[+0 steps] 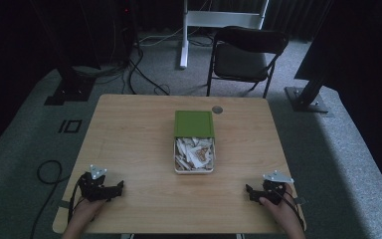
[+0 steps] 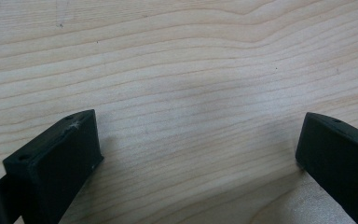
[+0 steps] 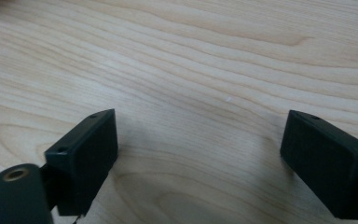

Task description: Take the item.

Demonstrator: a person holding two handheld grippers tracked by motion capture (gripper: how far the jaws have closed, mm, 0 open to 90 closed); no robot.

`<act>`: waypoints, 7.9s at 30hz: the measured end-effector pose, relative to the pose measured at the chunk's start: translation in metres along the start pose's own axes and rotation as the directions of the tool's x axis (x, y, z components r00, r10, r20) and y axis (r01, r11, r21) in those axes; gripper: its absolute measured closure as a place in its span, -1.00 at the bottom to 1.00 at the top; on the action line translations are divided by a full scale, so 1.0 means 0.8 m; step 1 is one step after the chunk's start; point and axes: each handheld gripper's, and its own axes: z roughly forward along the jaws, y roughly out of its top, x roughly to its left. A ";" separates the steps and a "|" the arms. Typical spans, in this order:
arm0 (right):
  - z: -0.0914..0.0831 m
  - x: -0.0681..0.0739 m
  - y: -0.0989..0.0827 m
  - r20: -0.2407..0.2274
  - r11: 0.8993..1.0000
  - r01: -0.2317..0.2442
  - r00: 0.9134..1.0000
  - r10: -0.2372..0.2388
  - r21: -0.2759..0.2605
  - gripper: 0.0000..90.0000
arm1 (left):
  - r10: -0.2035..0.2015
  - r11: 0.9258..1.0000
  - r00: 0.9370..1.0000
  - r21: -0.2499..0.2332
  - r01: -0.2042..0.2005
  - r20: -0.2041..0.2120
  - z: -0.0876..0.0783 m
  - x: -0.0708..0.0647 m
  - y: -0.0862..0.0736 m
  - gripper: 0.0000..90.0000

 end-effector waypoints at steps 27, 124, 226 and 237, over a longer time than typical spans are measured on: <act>-0.011 -0.009 -0.009 -0.009 1.000 0.009 1.000 -0.009 0.008 -0.76 | 0.006 1.000 1.000 -0.001 -0.006 0.006 0.000 0.001 0.000 -0.99; 0.009 0.182 0.166 -0.220 0.935 0.272 0.921 -0.321 -0.226 0.20 | 0.005 1.000 1.000 -0.003 -0.005 0.006 0.000 0.001 -0.001 -0.99; 0.132 0.044 0.151 -0.037 0.990 0.014 0.999 -0.019 -0.142 0.84 | 0.004 1.000 1.000 -0.001 -0.004 0.006 0.000 0.001 0.000 -0.99; 0.134 0.031 0.147 -0.031 0.995 0.014 0.999 -0.017 -0.102 -0.03 | 0.004 1.000 1.000 -0.002 -0.004 0.006 0.000 0.001 0.000 -0.99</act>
